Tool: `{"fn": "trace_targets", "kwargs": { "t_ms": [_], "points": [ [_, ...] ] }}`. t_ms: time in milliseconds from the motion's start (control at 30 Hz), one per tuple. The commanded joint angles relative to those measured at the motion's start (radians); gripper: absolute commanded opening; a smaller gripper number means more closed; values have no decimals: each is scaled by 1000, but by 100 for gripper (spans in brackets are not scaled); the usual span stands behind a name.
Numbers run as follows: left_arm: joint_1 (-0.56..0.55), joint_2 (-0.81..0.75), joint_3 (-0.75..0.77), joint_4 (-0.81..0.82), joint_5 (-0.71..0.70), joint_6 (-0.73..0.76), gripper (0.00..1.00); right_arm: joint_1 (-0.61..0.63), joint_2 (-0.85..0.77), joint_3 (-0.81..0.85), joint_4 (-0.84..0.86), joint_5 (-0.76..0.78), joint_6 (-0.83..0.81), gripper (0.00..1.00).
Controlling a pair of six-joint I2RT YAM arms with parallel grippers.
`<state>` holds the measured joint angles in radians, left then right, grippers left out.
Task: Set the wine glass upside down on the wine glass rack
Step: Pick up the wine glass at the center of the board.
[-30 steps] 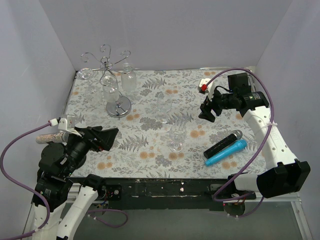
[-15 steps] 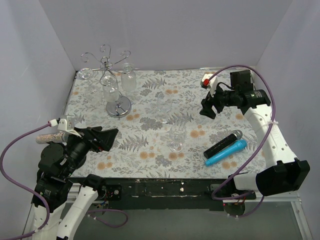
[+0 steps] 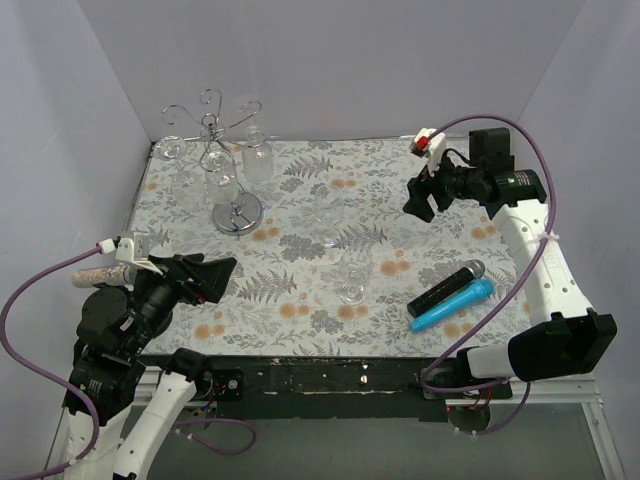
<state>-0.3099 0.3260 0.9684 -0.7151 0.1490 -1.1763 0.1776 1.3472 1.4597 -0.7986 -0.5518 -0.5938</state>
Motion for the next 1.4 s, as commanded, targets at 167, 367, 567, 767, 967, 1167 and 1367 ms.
{"fn": "trace_targets", "kwargs": {
  "t_ms": [167, 367, 567, 767, 967, 1167, 1367],
  "points": [
    [-1, 1, 10, -9, -2, 0, 98, -13, 107, 106, 55, -120, 199, 77],
    [-1, 1, 18, -10, 0, -16, 98, 86, 197, 195, 16, -113, 207, 74],
    [-1, 21, 30, -7, -2, -40, 98, 218, 279, 281, 32, 25, 190, 74],
    [-1, 22, 47, -6, 1, -66, 98, 267, 343, 338, 84, 82, 236, 73],
    [-1, 34, 44, 3, 1, -77, 98, 312, 391, 361, 177, 142, 322, 77],
    [-1, 35, 53, -6, -8, -86, 98, 359, 449, 401, 190, 279, 364, 71],
    [-1, 16, 44, -18, -12, -95, 98, 407, 475, 386, 206, 401, 358, 63]
  ]
}}
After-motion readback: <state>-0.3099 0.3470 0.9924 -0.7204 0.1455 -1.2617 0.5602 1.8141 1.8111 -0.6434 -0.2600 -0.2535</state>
